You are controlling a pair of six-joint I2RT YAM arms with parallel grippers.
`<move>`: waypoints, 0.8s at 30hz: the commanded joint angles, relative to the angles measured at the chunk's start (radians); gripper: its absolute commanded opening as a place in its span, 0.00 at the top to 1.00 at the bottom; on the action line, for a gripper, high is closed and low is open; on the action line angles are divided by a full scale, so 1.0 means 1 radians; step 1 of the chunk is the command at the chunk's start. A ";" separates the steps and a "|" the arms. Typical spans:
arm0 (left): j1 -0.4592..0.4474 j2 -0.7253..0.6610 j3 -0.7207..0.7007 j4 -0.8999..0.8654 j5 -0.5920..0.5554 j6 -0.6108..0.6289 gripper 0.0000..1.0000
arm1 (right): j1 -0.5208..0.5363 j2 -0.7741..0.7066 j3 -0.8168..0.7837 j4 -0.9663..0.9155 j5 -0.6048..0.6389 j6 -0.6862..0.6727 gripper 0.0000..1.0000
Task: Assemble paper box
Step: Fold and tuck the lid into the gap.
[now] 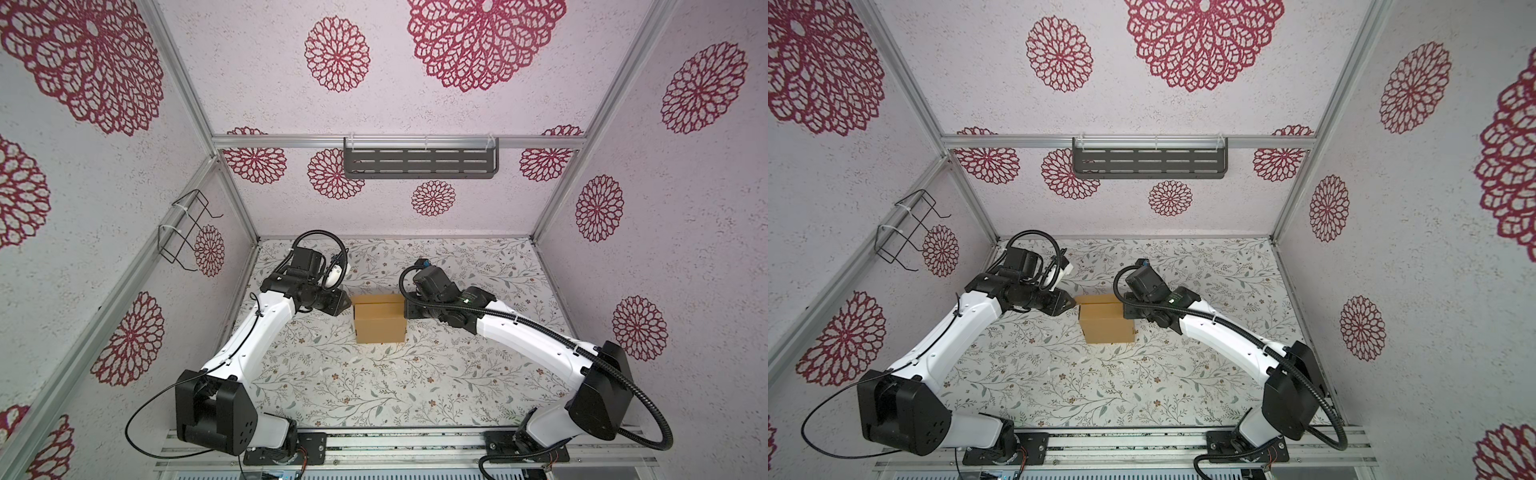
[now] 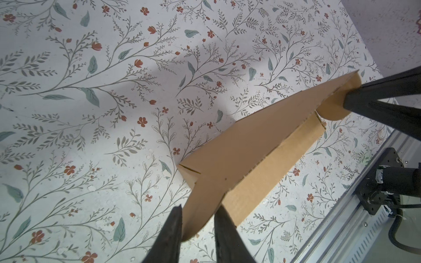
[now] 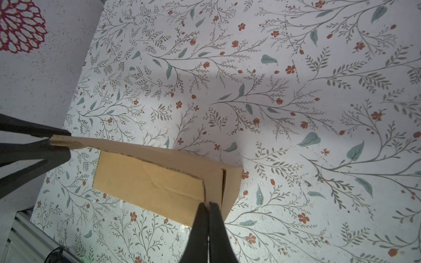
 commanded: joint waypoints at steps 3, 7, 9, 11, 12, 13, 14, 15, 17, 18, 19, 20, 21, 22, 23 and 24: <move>-0.001 -0.035 -0.001 -0.002 -0.003 0.006 0.70 | 0.007 -0.023 -0.009 -0.007 0.024 0.030 0.95; -0.001 -0.034 -0.007 0.000 0.004 0.006 0.73 | 0.007 -0.019 -0.006 -0.007 0.023 0.031 0.95; -0.001 -0.033 -0.010 0.001 0.007 0.003 0.78 | 0.007 -0.019 -0.006 -0.007 0.024 0.034 0.95; -0.001 -0.034 -0.007 0.002 0.011 -0.005 0.79 | 0.008 -0.020 -0.006 -0.007 0.026 0.037 0.95; -0.001 -0.034 -0.006 0.003 0.012 -0.013 0.80 | 0.009 -0.021 -0.006 -0.007 0.026 0.039 0.95; -0.001 -0.034 -0.003 0.004 0.012 -0.021 0.80 | 0.009 -0.022 -0.007 -0.007 0.029 0.041 0.95; -0.002 -0.035 -0.001 0.003 0.015 -0.030 0.80 | 0.009 -0.023 -0.007 -0.007 0.032 0.044 0.95; -0.002 -0.036 -0.001 0.005 0.020 -0.035 0.81 | 0.010 -0.025 -0.009 -0.005 0.036 0.046 0.95; -0.003 -0.039 -0.004 0.011 0.027 -0.047 0.81 | 0.012 -0.028 -0.012 -0.002 0.041 0.053 0.95; -0.003 -0.039 -0.008 0.016 0.030 -0.057 0.81 | 0.013 -0.029 -0.014 0.001 0.046 0.058 0.95; -0.003 -0.039 -0.013 0.022 0.031 -0.068 0.82 | 0.014 -0.031 -0.018 0.007 0.050 0.063 0.95; -0.004 -0.039 -0.017 0.028 0.031 -0.077 0.82 | 0.016 -0.031 -0.022 0.013 0.050 0.068 0.95; -0.006 -0.038 -0.022 0.033 0.031 -0.089 0.83 | 0.017 -0.031 -0.025 0.020 0.050 0.072 0.95; -0.007 -0.039 -0.025 0.040 0.029 -0.102 0.83 | 0.019 -0.030 -0.027 0.025 0.051 0.077 0.95; -0.009 -0.040 -0.028 0.045 0.031 -0.113 0.84 | 0.022 -0.030 -0.028 0.028 0.053 0.081 0.95; -0.011 -0.039 -0.031 0.049 0.031 -0.125 0.84 | 0.025 -0.028 -0.030 0.031 0.058 0.086 0.95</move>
